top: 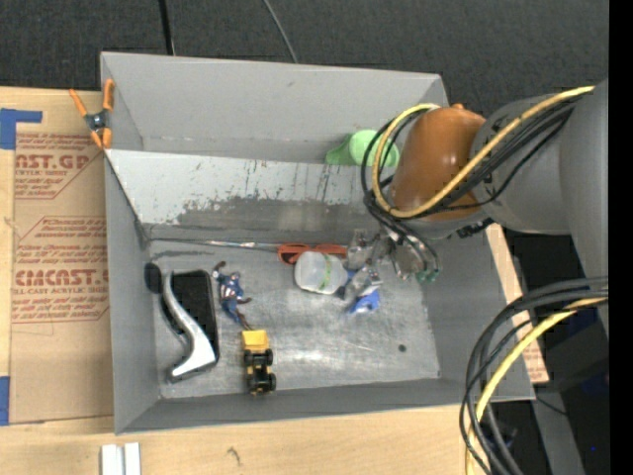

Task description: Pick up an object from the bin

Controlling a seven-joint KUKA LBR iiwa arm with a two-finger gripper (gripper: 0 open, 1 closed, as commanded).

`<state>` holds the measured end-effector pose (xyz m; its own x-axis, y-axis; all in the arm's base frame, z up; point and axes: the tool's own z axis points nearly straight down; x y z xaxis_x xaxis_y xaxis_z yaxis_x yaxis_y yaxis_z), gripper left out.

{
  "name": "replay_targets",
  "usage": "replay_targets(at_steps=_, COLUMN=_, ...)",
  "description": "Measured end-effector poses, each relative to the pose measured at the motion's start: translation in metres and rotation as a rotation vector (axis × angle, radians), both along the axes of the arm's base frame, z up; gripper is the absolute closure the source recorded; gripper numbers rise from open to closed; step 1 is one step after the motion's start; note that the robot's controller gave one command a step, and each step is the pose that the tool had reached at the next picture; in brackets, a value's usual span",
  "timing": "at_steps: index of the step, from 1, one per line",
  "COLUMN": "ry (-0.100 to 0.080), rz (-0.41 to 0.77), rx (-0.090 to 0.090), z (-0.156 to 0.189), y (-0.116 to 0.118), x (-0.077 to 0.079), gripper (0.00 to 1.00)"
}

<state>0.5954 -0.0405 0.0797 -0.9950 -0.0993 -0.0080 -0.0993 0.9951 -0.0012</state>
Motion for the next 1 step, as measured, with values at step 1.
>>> replay_targets(at_steps=1, ry=-0.005, rz=0.155, rx=-0.005, z=-0.0003, y=0.0341, x=0.001, gripper=1.0)
